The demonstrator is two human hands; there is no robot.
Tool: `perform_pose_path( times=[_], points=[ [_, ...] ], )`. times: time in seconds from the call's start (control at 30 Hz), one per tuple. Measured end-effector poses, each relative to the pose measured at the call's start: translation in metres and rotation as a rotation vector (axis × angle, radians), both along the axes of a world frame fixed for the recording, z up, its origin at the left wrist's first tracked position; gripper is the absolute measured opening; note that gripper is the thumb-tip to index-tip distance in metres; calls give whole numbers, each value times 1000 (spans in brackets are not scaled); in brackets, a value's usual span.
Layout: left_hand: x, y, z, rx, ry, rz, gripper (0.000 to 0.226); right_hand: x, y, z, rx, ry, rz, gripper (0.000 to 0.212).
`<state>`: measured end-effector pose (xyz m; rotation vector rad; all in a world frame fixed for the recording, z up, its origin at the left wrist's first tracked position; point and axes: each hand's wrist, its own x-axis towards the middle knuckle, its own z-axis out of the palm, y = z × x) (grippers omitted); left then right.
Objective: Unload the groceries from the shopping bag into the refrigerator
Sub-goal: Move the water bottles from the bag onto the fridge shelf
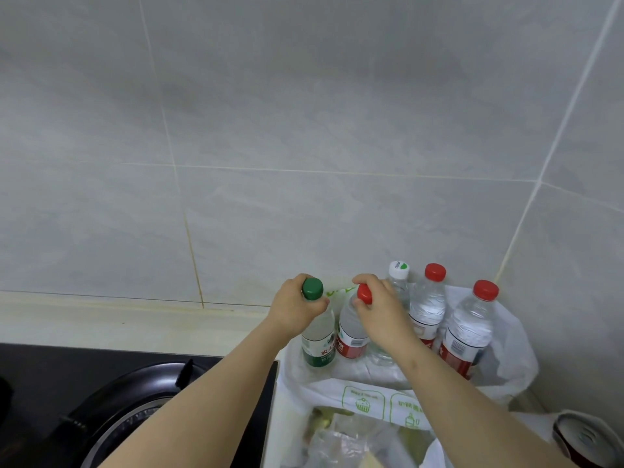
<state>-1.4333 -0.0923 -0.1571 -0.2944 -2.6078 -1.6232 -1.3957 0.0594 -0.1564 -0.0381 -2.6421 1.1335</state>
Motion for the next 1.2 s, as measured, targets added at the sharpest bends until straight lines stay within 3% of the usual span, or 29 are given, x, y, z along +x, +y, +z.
perform_pose_path(
  times=[0.2,0.4,0.63,0.83,0.93,1.07,1.2],
  points=[
    [0,-2,-7,100,-99,38,22,-2,0,-10,-158,-66,-8,20],
    [-3,-7,-5,153,-175,18,23,3,-3,-17,-550,-126,-36,12],
    [-6,-4,-4,98,-238,-19,25,3,-2,-20,-405,-183,-100,25],
    [-2,-2,1,46,-297,-59,25,6,-6,-17,-644,-237,-18,19],
    [2,-5,3,25,-380,-89,31,9,-7,-16,-670,-258,7,20],
    [10,-4,4,120,-457,-117,31,13,-11,-17,-687,-221,-6,20],
    [19,-1,1,227,-400,-22,26,21,-16,-16,-721,-169,-71,26]
  ],
)
